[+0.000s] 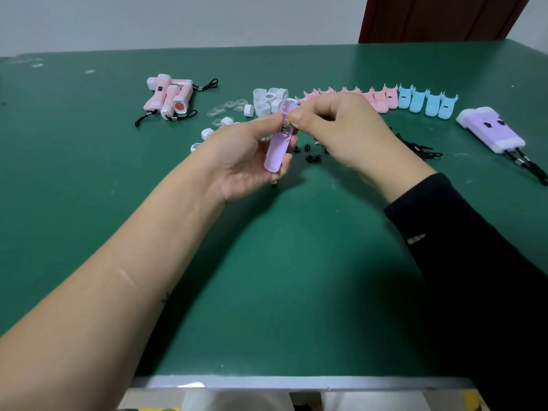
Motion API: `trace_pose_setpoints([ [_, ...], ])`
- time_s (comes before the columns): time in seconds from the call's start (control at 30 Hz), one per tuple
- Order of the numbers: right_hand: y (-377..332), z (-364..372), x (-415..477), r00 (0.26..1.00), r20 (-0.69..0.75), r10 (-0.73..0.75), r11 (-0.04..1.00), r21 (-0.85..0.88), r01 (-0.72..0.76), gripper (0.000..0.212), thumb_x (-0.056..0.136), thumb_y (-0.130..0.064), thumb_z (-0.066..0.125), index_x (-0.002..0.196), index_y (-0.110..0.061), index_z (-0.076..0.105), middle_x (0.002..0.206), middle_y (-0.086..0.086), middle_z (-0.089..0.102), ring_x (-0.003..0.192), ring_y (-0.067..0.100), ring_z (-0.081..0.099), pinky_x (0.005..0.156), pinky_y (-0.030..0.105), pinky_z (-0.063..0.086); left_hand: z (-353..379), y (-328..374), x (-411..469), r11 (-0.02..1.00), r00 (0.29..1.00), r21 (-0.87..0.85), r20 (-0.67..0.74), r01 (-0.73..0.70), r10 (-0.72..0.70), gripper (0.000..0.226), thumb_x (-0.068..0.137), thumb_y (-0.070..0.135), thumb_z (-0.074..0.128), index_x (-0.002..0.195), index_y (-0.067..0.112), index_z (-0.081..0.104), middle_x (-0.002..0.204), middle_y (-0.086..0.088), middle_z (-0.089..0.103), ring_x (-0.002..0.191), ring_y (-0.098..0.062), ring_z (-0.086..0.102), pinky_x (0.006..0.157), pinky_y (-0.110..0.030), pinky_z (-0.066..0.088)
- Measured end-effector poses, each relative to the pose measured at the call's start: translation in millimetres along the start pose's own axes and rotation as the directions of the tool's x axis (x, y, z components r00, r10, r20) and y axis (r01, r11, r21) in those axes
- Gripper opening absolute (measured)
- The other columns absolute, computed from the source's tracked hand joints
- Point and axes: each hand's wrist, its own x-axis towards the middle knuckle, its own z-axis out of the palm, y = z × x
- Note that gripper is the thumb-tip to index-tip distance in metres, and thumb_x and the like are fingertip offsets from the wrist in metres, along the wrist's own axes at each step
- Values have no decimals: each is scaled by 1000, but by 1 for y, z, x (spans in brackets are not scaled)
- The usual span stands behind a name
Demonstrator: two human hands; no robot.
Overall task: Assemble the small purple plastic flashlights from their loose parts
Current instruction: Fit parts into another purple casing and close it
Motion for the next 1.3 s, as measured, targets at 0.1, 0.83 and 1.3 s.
trace_pose_setpoints([
  [0.1,0,0,0,1000,-3,-2,1000,-4,2,22,94,-27,59,83,-14,72,82,21,64,69,16,43,60,26,32,0,0,0,1000,1000,6,-8,3,-3,17,101,17,48,112,10,59,83,-4,55,66,-9,51,53,-20,44],
  [0.83,4,5,1,992,-115,-53,997,47,58,9,86,-17,69,77,-17,72,68,-3,68,60,1,56,60,17,44,-2,0,1,1000,999,-13,48,21,-20,22,100,8,40,106,6,60,87,-5,56,75,-11,53,55,-21,47],
  [1.3,5,6,1,999,-52,-6,999,38,8,14,87,-19,68,77,-12,74,66,0,67,60,7,48,61,23,42,-3,0,-1,998,1000,60,22,17,-19,29,99,5,40,122,3,57,85,-5,55,71,-12,52,55,-21,43],
])
